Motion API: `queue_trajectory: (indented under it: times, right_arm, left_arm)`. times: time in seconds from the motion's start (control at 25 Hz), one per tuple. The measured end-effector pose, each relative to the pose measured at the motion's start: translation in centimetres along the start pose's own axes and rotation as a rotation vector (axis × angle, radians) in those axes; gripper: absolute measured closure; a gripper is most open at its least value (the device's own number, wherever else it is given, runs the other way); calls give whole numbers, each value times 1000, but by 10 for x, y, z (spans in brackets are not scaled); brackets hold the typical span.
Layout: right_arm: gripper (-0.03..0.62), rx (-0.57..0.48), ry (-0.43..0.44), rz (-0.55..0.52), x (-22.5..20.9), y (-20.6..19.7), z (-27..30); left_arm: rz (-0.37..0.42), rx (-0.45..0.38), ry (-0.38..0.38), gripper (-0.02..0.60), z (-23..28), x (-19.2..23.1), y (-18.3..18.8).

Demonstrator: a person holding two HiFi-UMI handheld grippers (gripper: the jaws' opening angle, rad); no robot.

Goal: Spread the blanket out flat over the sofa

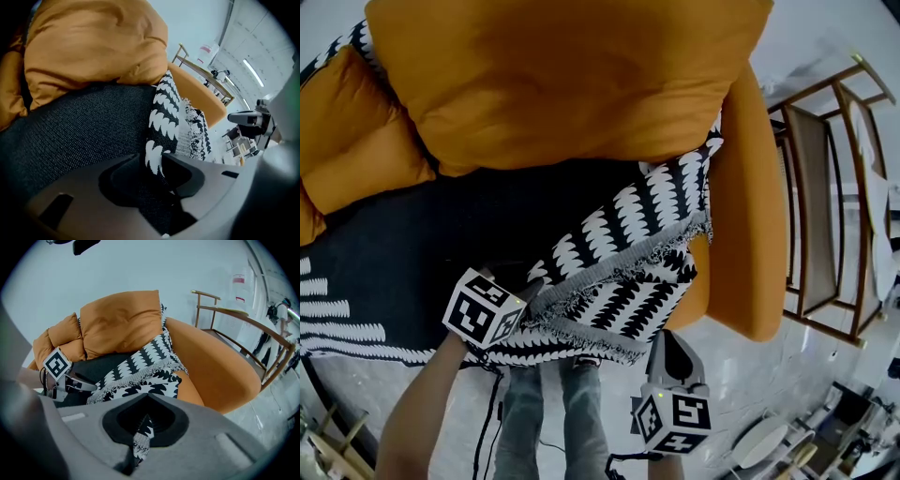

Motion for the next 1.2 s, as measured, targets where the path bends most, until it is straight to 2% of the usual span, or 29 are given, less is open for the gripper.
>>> queue_trajectory:
  times: [0.28,0.48,0.64,0.76,0.88,1.2]
  right_arm:
    - [589,-13,2,-5,2,-2,-1]
    - [589,-11,0,2,-1,-2,2]
    - [589,-6,1,4,-3,-11,1]
    - [589,-9,-2,5,-1,-17,-4]
    - [589,-7,-5,10,-3,-13,-6]
    - [589,-9,-22,30,-18,-14,-7]
  left_arm:
    - [81,51,77,445,3,-3,-2]
    - [147,112,172,465,9,-5,6]
    - [131,129,222,479,13,-11,0]
    - [106,124,249,518,9,-14,-7]
    - [62,121,244,557,7,-13,-4]
    - [21,109,244,565,8,-15,1]
Point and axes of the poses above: the fingertips, and each gripper's own axes: z forward along the fingers, x to its left, y out of its top, the point moved 5 cm from there along -z, backward along the fingers, and after that the axes turned 4 degrees about z, right-handed, at the moved point
